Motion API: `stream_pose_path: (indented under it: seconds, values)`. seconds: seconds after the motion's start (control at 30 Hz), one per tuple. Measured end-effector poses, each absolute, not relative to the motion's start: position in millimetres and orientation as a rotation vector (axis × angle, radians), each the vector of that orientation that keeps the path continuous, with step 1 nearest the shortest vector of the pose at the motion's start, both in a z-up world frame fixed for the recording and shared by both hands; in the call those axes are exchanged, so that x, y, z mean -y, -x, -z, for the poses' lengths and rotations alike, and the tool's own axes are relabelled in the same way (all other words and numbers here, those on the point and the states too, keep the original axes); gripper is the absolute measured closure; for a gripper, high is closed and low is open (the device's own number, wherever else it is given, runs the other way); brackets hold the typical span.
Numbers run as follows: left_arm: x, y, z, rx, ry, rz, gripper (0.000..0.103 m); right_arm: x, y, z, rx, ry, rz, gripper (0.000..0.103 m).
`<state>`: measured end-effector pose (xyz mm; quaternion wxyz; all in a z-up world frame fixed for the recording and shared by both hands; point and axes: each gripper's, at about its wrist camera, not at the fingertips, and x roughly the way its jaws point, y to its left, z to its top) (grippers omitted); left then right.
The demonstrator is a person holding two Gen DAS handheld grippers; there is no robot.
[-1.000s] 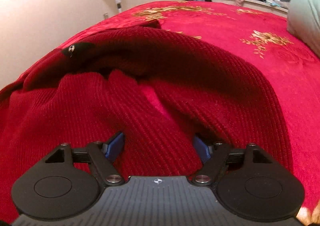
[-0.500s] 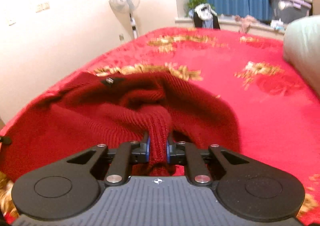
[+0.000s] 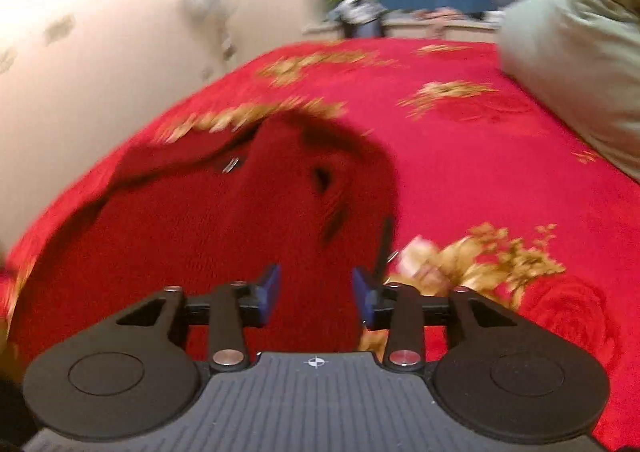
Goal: Fold small clothes
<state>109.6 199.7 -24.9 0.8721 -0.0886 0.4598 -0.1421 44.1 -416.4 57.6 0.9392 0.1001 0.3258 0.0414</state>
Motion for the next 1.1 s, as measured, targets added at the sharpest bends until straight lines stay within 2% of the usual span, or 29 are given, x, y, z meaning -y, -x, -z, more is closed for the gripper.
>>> stream_pose_path:
  seconds: [0.13, 0.2, 0.27, 0.33, 0.37, 0.4, 0.5, 0.57, 0.67, 0.73, 0.8, 0.83, 0.93, 1.0, 1.1]
  values:
    - [-185.3, -137.1, 25.8, -0.957, 0.200, 0.244, 0.082, 435.0, -87.0, -29.0, -0.728, -0.260, 0.007, 0.054]
    - [-178.0, -149.8, 26.3, -0.957, 0.200, 0.237, 0.077, 440.9, -104.8, -10.3, -0.789, -0.318, 0.032, 0.053]
    - [-166.4, -158.8, 26.7, -0.960, 0.187, 0.235, 0.077, 444.5, -120.7, 11.3, -0.846, -0.379, 0.052, 0.053]
    - [-157.5, -166.1, 28.9, -0.959, 0.175, 0.231, 0.076, 438.0, -135.5, 30.8, -0.913, -0.384, 0.029, 0.060]
    - [-154.5, -168.8, 29.4, -0.958, 0.173, 0.231, 0.076, 433.3, -138.5, 33.9, -0.921, -0.345, 0.022, 0.073]
    - [-151.5, -172.2, 29.6, -0.957, 0.171, 0.231, 0.076, 427.9, -138.8, 30.7, -0.911, -0.295, -0.002, 0.092]
    - [-145.1, -182.5, 30.4, -0.951, 0.164, 0.220, 0.076, 432.6, -153.5, 13.5, -0.945, -0.247, -0.118, 0.094]
    - [-141.3, -187.3, 30.5, -0.950, 0.161, 0.219, 0.076, 459.5, -169.8, -1.7, -0.904, -0.293, -0.081, 0.094]
    - [-134.2, -192.1, 32.2, -0.956, 0.155, 0.224, 0.076, 511.0, -192.2, -24.2, -0.762, -0.225, 0.337, 0.094]
    - [-129.0, -194.5, 34.4, -0.966, 0.148, 0.232, 0.076, 533.4, -187.3, -31.9, -0.603, -0.253, 0.614, 0.088]
    - [-123.8, -196.6, 37.7, -0.979, 0.135, 0.238, 0.076, 540.4, -171.9, -31.7, -0.476, -0.345, 0.628, 0.072]
    - [-121.6, -197.3, 39.5, -0.984, 0.127, 0.238, 0.076, 538.2, -167.7, -27.1, -0.455, -0.382, 0.556, 0.070]
    - [-113.6, -201.6, 43.5, -0.995, 0.102, 0.243, 0.076, 527.4, -178.0, -10.7, -0.533, -0.502, 0.364, 0.064]
    - [-110.9, -203.9, 44.0, -0.991, 0.101, 0.244, 0.076, 521.0, -188.6, 2.3, -0.596, -0.621, 0.247, 0.042]
    - [-106.1, -206.1, 45.5, -0.995, 0.101, 0.243, 0.076, 516.1, -206.0, 19.9, -0.663, -0.805, 0.193, 0.041]
